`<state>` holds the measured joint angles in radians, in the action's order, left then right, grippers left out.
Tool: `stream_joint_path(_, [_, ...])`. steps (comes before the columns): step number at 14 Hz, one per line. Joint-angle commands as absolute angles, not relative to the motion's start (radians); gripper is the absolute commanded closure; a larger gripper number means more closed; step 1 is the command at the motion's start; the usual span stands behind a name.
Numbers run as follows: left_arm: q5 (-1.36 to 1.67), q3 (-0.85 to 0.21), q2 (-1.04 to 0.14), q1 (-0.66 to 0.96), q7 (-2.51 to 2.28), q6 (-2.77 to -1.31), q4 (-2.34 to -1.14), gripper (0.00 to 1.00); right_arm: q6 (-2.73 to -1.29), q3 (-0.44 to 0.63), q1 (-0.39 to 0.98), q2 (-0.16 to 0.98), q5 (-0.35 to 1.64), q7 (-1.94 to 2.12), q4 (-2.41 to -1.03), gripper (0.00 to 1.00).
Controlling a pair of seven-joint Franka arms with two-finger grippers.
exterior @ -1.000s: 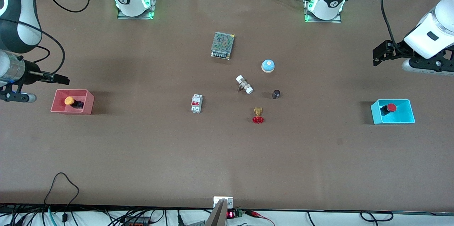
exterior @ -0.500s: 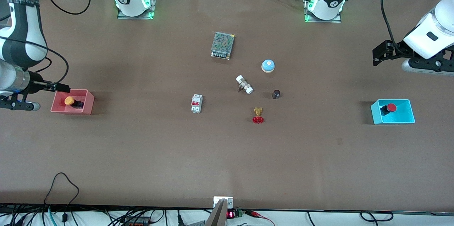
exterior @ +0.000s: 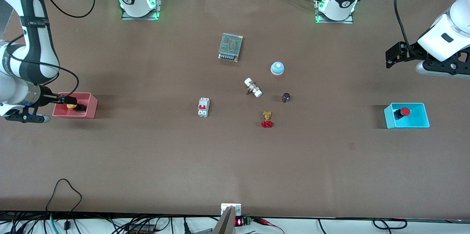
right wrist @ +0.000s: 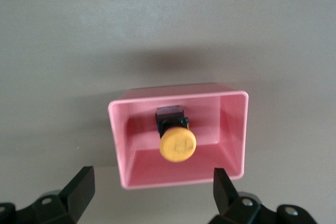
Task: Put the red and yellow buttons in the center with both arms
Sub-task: 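Lower the right gripper onto the yellow button while the left gripper reaches the red button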
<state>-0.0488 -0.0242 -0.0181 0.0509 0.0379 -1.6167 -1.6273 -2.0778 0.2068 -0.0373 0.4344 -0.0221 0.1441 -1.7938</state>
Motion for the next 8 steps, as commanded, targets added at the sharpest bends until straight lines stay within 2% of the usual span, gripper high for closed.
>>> stream_joint_path(1, [-0.047,-0.017,-0.089,0.028,0.04,-1.601,-1.597,0.0,-2.129,0.199,-0.051,0.466,-0.031,0.187,-1.796,0.0])
stream_joint_path(4, [-0.046,-0.018,-0.193,-0.102,0.044,-1.608,-1.568,0.0,-2.146,0.198,-0.063,0.491,-0.025,0.189,-1.795,0.0])
stream_joint_path(8, [-0.109,-0.017,-0.284,-0.167,0.044,-1.615,-1.554,0.0,-2.155,0.198,-0.08,0.512,-0.025,0.212,-1.795,0.0])
